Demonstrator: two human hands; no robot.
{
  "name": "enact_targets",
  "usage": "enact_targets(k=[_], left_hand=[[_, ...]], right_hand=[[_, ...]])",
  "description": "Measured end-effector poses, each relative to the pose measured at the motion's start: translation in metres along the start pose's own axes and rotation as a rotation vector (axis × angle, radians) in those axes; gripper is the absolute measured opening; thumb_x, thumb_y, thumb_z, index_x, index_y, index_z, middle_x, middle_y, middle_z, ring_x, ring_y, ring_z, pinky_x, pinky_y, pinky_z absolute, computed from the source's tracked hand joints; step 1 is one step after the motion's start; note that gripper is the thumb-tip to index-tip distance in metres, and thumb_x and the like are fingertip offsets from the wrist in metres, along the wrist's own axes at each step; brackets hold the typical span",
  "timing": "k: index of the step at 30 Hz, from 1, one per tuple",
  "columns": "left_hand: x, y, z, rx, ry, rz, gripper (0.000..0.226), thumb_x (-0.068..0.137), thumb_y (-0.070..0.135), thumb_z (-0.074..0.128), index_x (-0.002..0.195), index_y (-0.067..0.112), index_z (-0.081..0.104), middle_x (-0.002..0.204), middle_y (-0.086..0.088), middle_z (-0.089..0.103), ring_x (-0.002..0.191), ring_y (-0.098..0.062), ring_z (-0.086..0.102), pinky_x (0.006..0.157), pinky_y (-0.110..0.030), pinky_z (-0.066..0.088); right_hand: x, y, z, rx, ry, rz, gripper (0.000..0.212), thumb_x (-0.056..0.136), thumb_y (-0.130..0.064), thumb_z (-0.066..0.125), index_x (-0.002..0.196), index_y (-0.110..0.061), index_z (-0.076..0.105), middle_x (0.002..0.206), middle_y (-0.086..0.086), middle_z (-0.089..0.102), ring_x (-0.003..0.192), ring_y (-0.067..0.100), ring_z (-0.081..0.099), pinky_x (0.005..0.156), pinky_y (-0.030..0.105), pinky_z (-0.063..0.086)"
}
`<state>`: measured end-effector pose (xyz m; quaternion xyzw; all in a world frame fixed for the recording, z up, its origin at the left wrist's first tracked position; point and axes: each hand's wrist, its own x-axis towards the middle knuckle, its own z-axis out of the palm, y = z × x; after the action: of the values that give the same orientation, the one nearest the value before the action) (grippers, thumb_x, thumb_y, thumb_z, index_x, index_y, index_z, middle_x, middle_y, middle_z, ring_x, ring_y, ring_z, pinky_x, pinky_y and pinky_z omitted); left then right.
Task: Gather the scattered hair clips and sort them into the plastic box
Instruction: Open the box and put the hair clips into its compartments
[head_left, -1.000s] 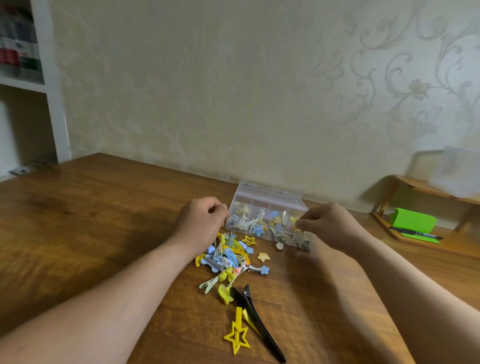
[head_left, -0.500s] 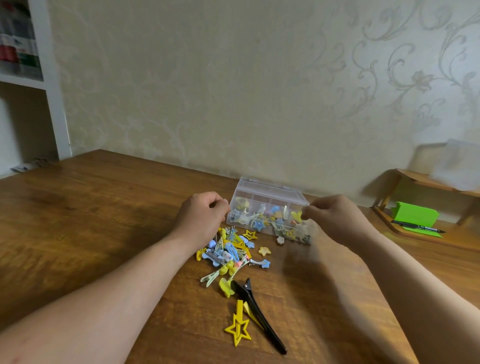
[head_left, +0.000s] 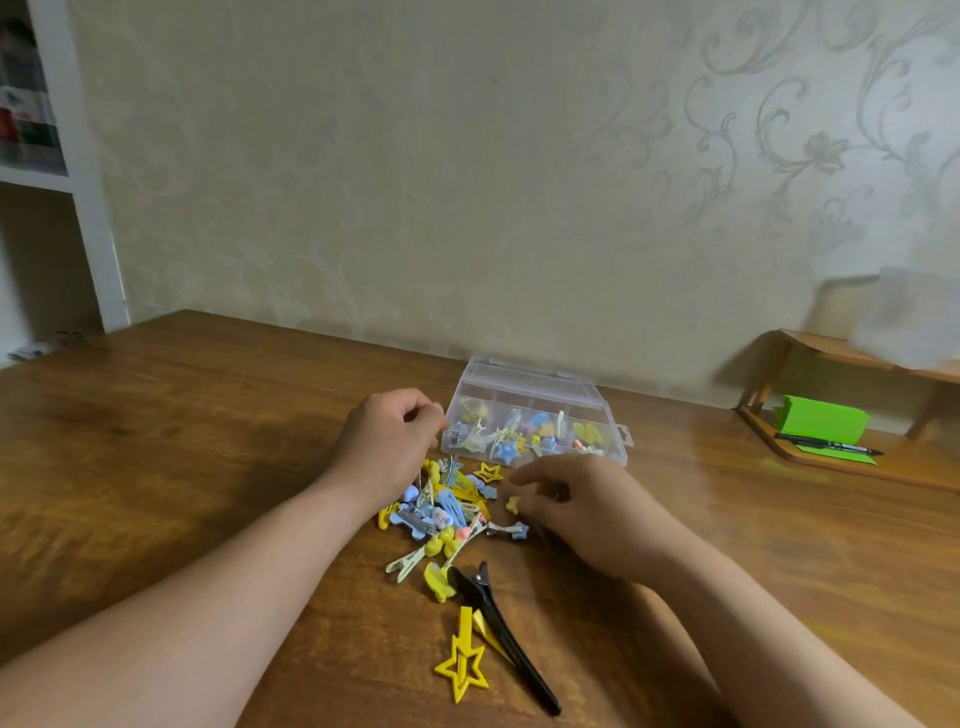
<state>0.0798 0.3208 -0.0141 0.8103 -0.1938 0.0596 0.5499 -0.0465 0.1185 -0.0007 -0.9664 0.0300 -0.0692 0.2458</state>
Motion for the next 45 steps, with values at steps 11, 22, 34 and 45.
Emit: enact_targets(k=[11, 22, 34, 45], left_hand=[[-0.001, 0.002, 0.001, 0.004, 0.006, -0.006, 0.029, 0.105, 0.026, 0.06, 0.083, 0.015, 0.077, 0.079, -0.001, 0.073, 0.08, -0.029, 0.068, 0.069, -0.035, 0.05], [0.003, -0.004, 0.0, -0.023, 0.008, 0.006, 0.03, 0.104, 0.027, 0.06, 0.082, 0.014, 0.075, 0.077, -0.006, 0.073, 0.051, -0.004, 0.05, 0.057, -0.031, 0.042], [0.005, -0.008, 0.002, -0.03, 0.003, 0.005, 0.03, 0.103, 0.03, 0.06, 0.081, 0.015, 0.074, 0.078, -0.009, 0.072, 0.059, -0.013, 0.052, 0.06, -0.032, 0.043], [0.007, -0.01, 0.003, -0.019, -0.003, 0.011, 0.03, 0.102, 0.031, 0.06, 0.08, 0.015, 0.073, 0.077, -0.01, 0.072, 0.052, -0.01, 0.047, 0.056, -0.031, 0.041]], right_hand=[[0.001, -0.005, 0.004, -0.116, 0.049, -0.086, 0.015, 0.104, -0.039, 0.059, 0.092, -0.041, 0.067, 0.103, -0.016, 0.057, 0.089, 0.002, 0.058, 0.074, 0.021, 0.049], [0.004, 0.002, -0.009, -0.268, 0.266, -0.127, 0.017, 0.107, -0.033, 0.054, 0.097, -0.027, 0.067, 0.094, -0.011, 0.066, 0.081, 0.011, 0.06, 0.072, 0.031, 0.051], [0.096, 0.041, -0.072, 0.015, 0.304, 0.229, 0.016, 0.096, -0.008, 0.067, 0.094, -0.022, 0.075, 0.087, 0.002, 0.075, 0.08, 0.03, 0.072, 0.061, 0.029, 0.053], [0.133, 0.039, -0.065, -0.419, 0.007, 0.26, 0.013, 0.089, -0.013, 0.068, 0.09, -0.008, 0.08, 0.095, 0.011, 0.077, 0.086, 0.023, 0.07, 0.07, 0.032, 0.056]])
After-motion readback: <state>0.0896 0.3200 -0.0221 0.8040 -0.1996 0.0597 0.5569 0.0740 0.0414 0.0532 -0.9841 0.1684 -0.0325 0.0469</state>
